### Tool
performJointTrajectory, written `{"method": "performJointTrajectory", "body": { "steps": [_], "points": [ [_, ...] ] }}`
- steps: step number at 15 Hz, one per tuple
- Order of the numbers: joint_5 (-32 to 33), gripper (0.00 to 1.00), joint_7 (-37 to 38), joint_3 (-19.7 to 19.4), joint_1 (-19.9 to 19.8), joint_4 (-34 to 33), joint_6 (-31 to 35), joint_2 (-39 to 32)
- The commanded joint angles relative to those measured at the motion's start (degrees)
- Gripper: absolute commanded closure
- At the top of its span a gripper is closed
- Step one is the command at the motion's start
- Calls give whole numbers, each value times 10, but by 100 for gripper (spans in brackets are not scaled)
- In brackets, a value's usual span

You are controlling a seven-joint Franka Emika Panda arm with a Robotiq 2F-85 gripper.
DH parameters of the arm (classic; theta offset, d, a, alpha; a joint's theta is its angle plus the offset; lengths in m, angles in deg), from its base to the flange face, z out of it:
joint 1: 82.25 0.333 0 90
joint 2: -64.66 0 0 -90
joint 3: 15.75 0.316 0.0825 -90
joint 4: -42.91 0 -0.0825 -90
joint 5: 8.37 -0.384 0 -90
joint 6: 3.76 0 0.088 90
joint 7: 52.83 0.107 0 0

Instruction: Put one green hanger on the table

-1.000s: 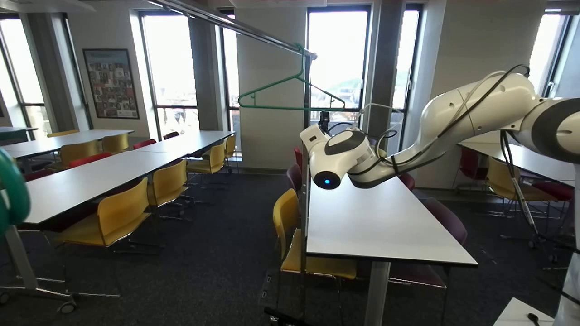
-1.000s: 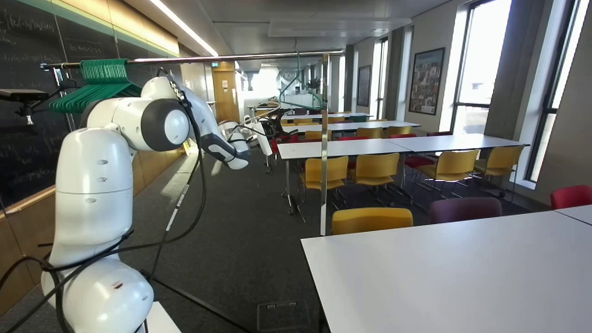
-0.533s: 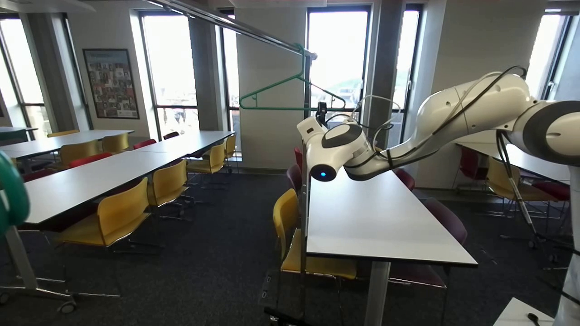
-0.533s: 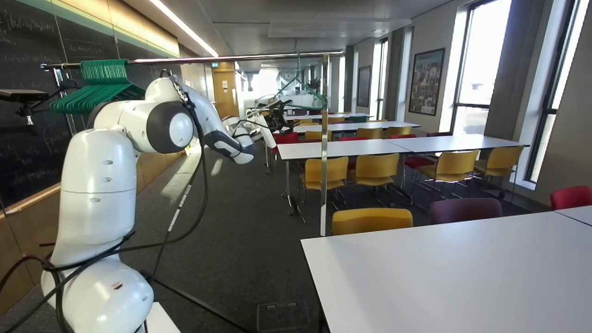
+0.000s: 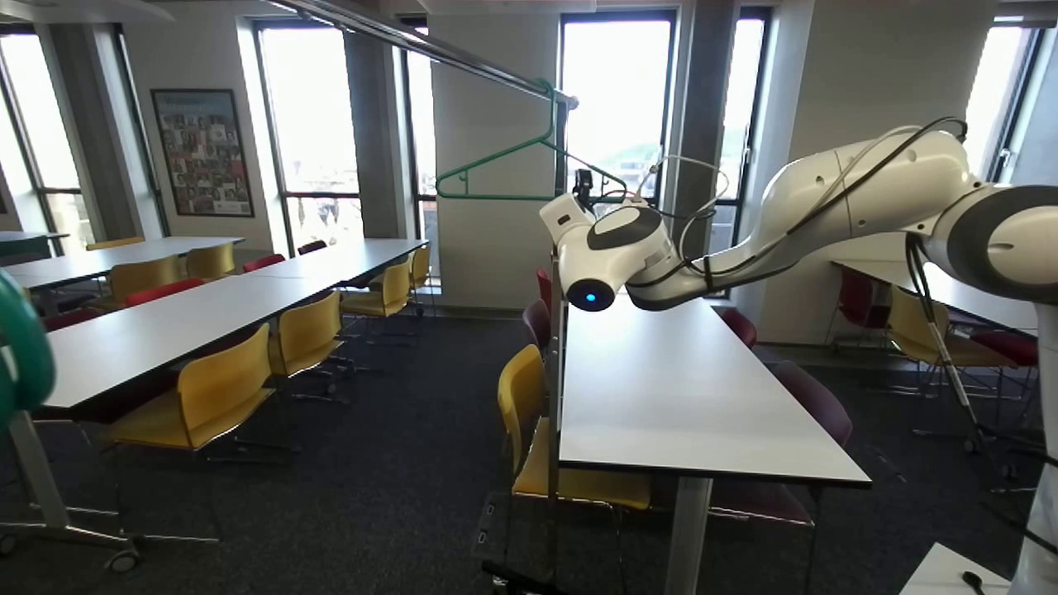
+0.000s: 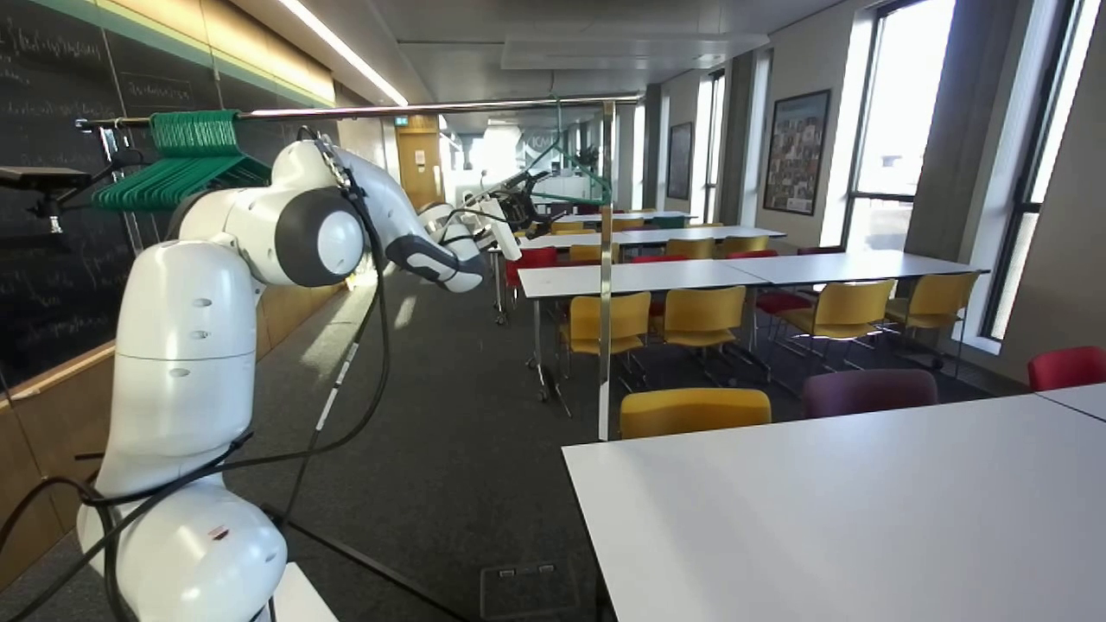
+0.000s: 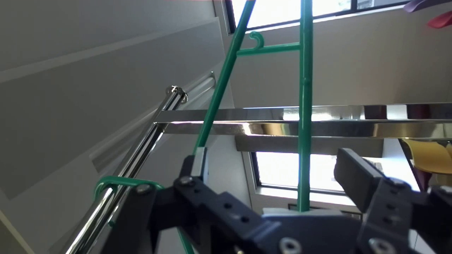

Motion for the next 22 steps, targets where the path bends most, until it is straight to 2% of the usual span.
{"method": "performJointTrajectory", "body": {
  "steps": [1,3,8,9,10,19,20,22],
  "points": [
    [13,5,-13,-3,-1,-30,34,-13],
    [5,0,-8,-2,-4,-36,53,-18],
    [7,0,-9,-3,-3,-45,77,-27],
    [7,25,-8,-3,-3,-47,81,-29],
    [6,26,-9,-3,-3,-49,84,-30],
    [6,95,-8,-4,-4,-53,87,-30],
    [6,99,-8,-4,-4,-53,87,-29],
    [6,100,-8,-4,-4,-51,87,-29]
  ]
}}
